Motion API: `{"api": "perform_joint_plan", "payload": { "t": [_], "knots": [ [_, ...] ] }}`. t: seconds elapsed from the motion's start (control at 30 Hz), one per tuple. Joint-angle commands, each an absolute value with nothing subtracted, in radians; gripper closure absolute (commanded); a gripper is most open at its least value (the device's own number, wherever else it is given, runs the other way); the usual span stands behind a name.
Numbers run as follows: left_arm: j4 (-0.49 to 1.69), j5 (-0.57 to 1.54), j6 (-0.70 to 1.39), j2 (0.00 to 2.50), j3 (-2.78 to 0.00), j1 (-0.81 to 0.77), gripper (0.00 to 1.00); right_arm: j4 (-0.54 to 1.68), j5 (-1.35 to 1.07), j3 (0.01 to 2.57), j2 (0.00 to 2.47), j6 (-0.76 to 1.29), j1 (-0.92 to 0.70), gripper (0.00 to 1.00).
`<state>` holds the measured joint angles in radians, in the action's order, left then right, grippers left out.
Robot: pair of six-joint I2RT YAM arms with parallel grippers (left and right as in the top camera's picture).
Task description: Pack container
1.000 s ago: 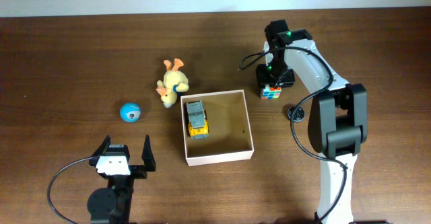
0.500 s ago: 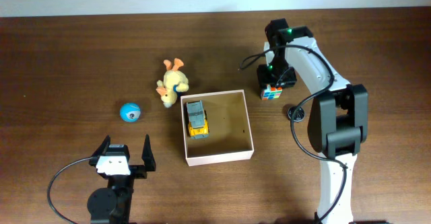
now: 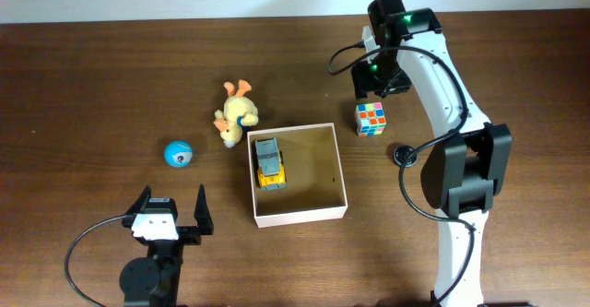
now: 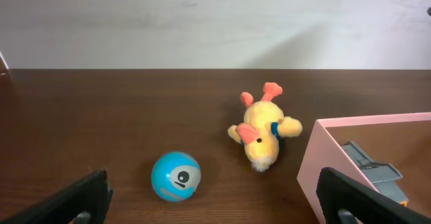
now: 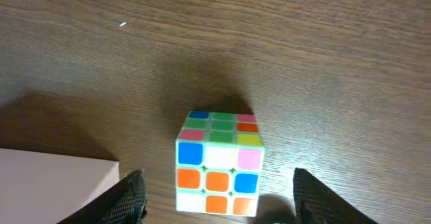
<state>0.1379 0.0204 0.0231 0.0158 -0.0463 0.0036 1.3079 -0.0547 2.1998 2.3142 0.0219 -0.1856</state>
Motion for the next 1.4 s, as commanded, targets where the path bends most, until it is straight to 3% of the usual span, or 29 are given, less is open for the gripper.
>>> {"api": "perform_joint_plan", "payload": {
  "t": [0.0, 0.23, 1.0, 1.37],
  "knots": [
    [0.135, 0.035, 0.029, 0.012, -0.036, 0.010, 0.01, 1.303, -0.007, 2.210, 2.313, -0.019, -0.188, 0.35],
    [0.135, 0.035, 0.029, 0.012, -0.036, 0.010, 0.01, 1.270, -0.003, 2.200, 2.315, -0.023, -0.189, 0.20],
    [0.135, 0.035, 0.029, 0.012, -0.036, 0.010, 0.01, 1.185, -0.035, 1.969, 2.319, -0.018, -0.189, 0.20],
    [0.135, 0.035, 0.029, 0.012, -0.036, 0.010, 0.01, 1.155, -0.076, 1.916, 2.319, -0.018, -0.189, 0.25]
  ]
}}
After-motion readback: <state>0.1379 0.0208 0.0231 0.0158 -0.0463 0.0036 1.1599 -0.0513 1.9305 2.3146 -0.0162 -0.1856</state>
